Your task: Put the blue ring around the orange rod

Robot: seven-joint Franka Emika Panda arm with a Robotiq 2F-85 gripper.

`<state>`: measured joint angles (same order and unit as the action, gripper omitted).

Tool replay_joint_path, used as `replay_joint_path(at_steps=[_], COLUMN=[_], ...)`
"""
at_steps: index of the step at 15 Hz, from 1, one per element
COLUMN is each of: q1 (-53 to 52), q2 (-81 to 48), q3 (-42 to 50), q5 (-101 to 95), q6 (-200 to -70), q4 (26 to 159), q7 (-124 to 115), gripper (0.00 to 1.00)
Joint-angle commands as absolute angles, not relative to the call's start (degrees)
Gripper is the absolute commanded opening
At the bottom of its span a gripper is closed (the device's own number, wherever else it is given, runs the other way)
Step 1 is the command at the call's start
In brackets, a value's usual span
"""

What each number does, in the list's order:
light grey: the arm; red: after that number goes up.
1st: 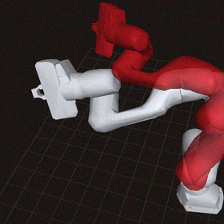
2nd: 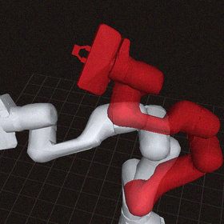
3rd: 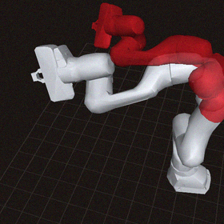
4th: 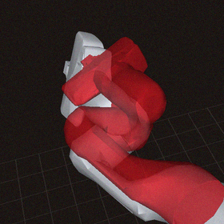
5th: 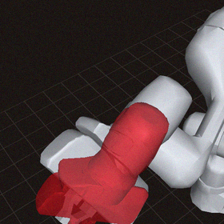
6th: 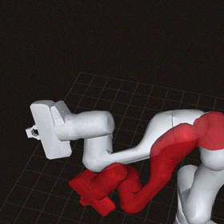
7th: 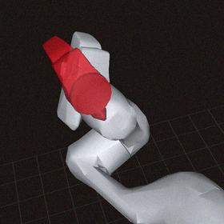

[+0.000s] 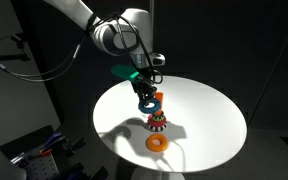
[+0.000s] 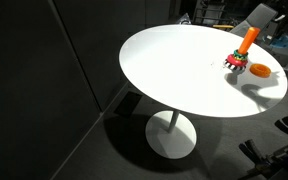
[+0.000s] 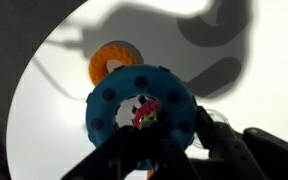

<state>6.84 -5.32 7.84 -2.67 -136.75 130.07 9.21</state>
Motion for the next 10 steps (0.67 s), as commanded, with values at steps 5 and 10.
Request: replay_joint_path(at_steps=[5,10], q1=[7.36,7.31], q2=[-4.78,-6.93], q3=[7.42,7.23], q5=[0.42,1.8], q6=[-129.9,-126.41], q4=[122.11,116.56], q7=[10.06,9.91], gripper=[0.11,0.11])
